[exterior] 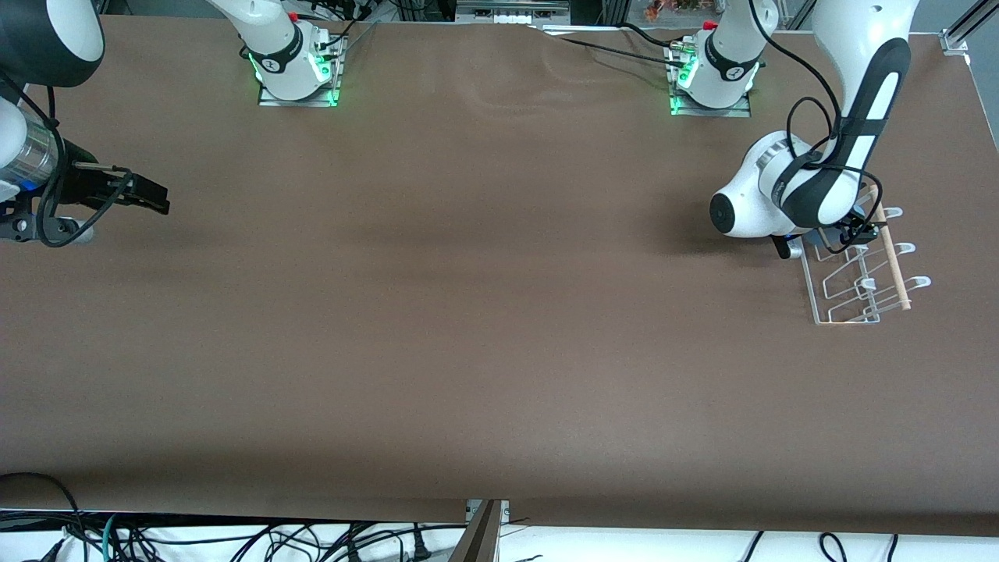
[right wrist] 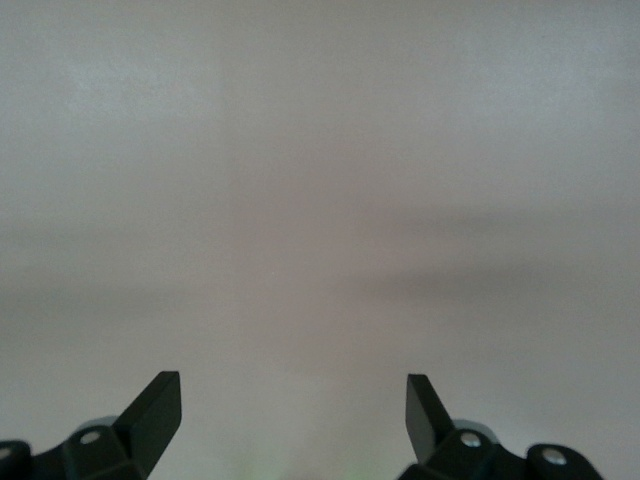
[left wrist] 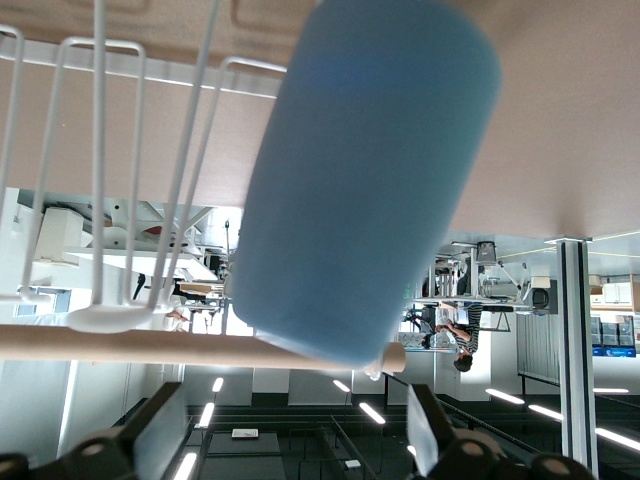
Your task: Transfer cup to left arm and place on rack
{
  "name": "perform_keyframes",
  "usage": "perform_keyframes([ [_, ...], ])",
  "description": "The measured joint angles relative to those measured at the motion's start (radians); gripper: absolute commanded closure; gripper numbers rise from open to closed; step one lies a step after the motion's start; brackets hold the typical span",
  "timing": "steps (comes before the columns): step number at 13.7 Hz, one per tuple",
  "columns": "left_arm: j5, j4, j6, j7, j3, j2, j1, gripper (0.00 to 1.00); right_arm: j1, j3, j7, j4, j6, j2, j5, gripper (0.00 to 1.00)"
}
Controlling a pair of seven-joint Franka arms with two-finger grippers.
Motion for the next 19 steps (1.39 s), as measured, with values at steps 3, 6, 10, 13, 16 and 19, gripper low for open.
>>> perform_keyframes([
  [3,-0.105,0.037,0.000,-0.013,0.000,-0.014,0.003,0.00,0.000,0.000,0.000,0.000,0.000,0.000,0.000,0.01],
  [6,-0.307,0.140,-0.001,-0.010,0.000,-0.063,0.006,0.00,0.000,0.000,0.000,0.000,0.000,0.000,0.000,0.01],
  [10,-0.684,0.341,-0.043,-0.005,0.000,-0.132,0.007,0.00,0.000,0.000,0.000,0.000,-0.001,0.000,0.000,0.01],
  [13,-0.896,0.481,-0.056,-0.055,-0.001,-0.140,0.007,0.00,0.000,0.000,0.000,0.000,-0.001,0.000,0.000,0.01],
  [16,-1.014,0.610,-0.055,-0.158,-0.004,-0.140,0.007,0.00,0.000,0.000,0.000,0.000,-0.001,0.000,0.000,0.01],
  [19,-1.063,0.711,-0.043,-0.192,-0.004,-0.153,0.007,0.00,0.000,0.000,0.000,0.000,-0.003,0.000,0.000,0.01],
])
